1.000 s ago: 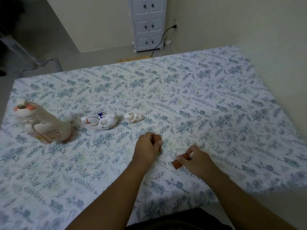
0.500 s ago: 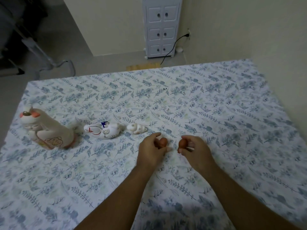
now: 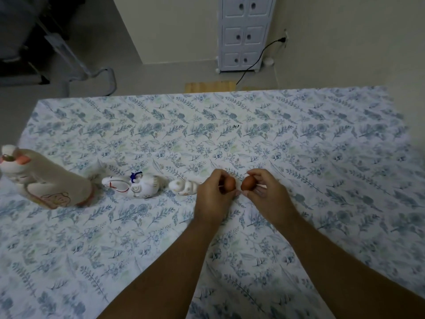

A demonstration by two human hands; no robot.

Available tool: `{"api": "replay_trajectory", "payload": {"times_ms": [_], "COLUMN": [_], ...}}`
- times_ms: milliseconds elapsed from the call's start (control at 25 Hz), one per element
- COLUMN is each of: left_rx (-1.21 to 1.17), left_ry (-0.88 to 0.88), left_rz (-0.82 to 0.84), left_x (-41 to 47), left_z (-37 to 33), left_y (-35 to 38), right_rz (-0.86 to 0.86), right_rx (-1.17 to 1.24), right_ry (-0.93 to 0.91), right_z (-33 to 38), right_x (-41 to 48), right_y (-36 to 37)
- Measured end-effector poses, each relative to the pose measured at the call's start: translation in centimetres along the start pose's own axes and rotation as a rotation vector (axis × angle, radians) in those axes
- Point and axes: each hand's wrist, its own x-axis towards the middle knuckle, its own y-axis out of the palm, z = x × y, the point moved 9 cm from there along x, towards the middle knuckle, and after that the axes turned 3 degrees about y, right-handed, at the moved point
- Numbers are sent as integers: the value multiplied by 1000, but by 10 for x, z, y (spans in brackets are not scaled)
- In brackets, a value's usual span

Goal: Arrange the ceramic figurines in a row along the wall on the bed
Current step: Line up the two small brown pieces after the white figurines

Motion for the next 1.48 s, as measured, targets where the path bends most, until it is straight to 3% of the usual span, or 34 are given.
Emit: {"api": "replay_trajectory", "payload": {"times_ms": [280, 440, 840, 1160, 1320, 1480], "left_rx": [-28, -8, 100, 163, 231, 494], "left_ry": [-25, -52, -68, 4, 80, 178], "left_rz": [-1, -16, -21, 1, -30, -24], "left_x": [0, -2, -7, -17, -47, -81], "left_z": [6, 7, 4, -9, -23, -36], "left_y": [2, 1, -1, -4, -27, -55], "right_rz": [44, 151, -10, 50, -54, -71], "right_rx": [-16, -190, -259, -230, -386, -658], "right_ry": [-20, -56, -19, 58, -87, -222], "right_z": [1, 3, -3, 5, 35, 74], "right_x": [8, 6, 4, -9, -33, -64], "right_y": [7, 4, -4, -5, -15, 4]}}
